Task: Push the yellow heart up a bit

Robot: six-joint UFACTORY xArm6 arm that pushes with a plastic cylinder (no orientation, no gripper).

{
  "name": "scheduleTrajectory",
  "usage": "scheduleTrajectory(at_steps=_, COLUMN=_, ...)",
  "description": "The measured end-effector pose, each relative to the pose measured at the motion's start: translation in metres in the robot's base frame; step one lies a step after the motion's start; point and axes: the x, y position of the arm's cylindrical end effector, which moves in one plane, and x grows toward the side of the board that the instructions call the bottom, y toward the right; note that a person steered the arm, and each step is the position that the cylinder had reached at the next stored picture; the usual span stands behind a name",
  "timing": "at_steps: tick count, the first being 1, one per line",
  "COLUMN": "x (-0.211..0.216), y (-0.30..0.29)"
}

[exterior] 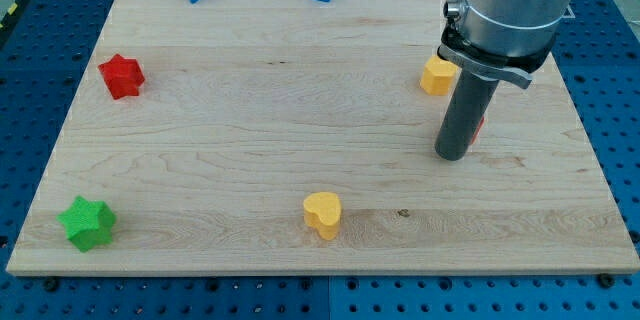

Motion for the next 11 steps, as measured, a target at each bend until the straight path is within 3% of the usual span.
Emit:
scheduleTrajectory(at_steps=2, x=0.016, y=0.009)
scheduleTrajectory(at_steps=3, x=0.023, y=-0.025)
scheduleTrajectory(at_steps=5, x=0.022, y=-0.187)
scheduleTrajectory(at_steps=6, x=0.073, y=-0.213)
scheduleTrajectory(at_steps=7, x=0.105, y=-0.193)
scheduleTrajectory(at_steps=11, x=0.079, y=-0.077)
